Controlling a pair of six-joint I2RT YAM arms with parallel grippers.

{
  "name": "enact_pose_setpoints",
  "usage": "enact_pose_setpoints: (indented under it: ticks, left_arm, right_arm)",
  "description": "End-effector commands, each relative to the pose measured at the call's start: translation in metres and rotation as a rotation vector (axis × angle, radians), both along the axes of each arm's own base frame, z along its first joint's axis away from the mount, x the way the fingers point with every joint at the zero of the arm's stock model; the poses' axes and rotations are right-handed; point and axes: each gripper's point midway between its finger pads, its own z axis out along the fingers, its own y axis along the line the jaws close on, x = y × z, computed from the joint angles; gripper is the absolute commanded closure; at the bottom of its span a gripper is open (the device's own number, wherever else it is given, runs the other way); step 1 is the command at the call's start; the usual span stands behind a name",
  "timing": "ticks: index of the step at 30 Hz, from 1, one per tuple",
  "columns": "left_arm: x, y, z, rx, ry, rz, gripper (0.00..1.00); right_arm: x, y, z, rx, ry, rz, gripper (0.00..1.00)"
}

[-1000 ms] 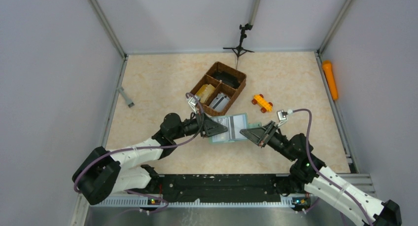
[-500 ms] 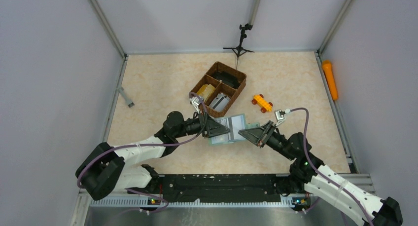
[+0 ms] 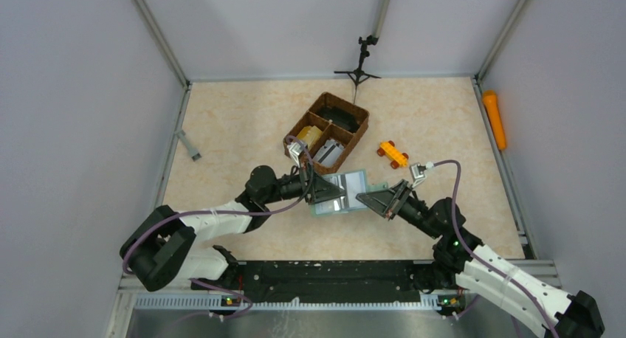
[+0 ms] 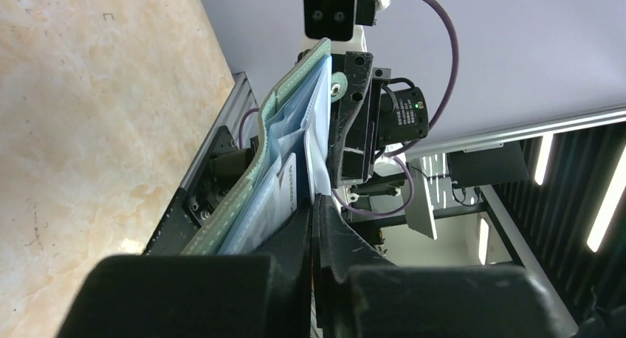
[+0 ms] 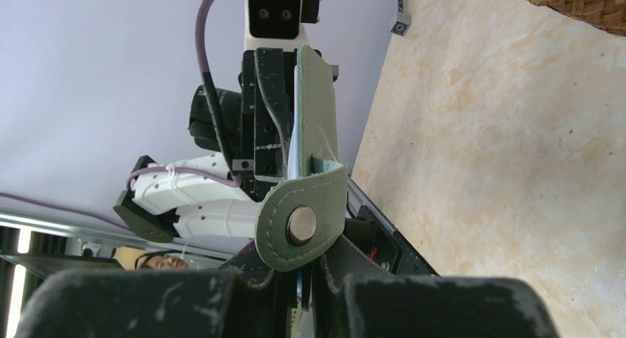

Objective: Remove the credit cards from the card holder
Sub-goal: Remove the credit card from the card holder.

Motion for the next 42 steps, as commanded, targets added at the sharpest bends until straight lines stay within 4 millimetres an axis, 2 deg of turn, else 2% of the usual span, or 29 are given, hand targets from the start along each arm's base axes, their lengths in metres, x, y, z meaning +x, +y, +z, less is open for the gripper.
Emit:
enact_pose_setpoints:
  ticks: [1, 4, 13, 16, 23, 30, 33, 36, 42]
  left_arm:
    - [-0.001, 0.001, 0.024, -0.082, -0.078, 0.008, 1.00]
    - [-0.001, 0.001, 0.021, -0.062, -0.075, 0.009, 1.00]
    - [-0.003, 0.001, 0.010, 0.008, -0.059, 0.000, 1.00]
    - [-0.002, 0.002, -0.001, 0.054, -0.046, 0.008, 1.00]
    - [-0.002, 0.003, -0.008, 0.093, -0.033, 0.008, 1.00]
    - [-0.002, 0.008, -0.012, 0.117, -0.040, 0.024, 1.00]
    - [0.000, 0.017, -0.016, 0.130, -0.037, 0.043, 1.00]
    - [0.002, 0.026, -0.017, 0.135, -0.036, 0.060, 1.00]
    - [0.004, 0.036, -0.017, 0.167, -0.046, 0.080, 1.00]
  right_arm:
    - [-0.006, 0.000, 0.020, 0.067, -0.065, 0.028, 1.00]
    - [-0.003, -0.003, 0.017, 0.052, -0.067, 0.002, 0.94]
    - [0.000, -0.009, -0.001, 0.020, -0.052, -0.038, 0.91]
    - [0.001, -0.013, -0.009, 0.017, -0.041, -0.058, 0.91]
    - [0.003, -0.023, -0.010, 0.020, -0.043, -0.109, 0.86]
    - [0.005, -0.029, -0.011, -0.004, -0.040, -0.140, 0.87]
    - [0.007, -0.035, -0.014, -0.039, -0.030, -0.172, 0.90]
    - [0.011, -0.043, -0.018, -0.051, -0.018, -0.223, 1.00]
    - [0.012, -0.051, -0.022, -0.052, -0.008, -0.257, 1.00]
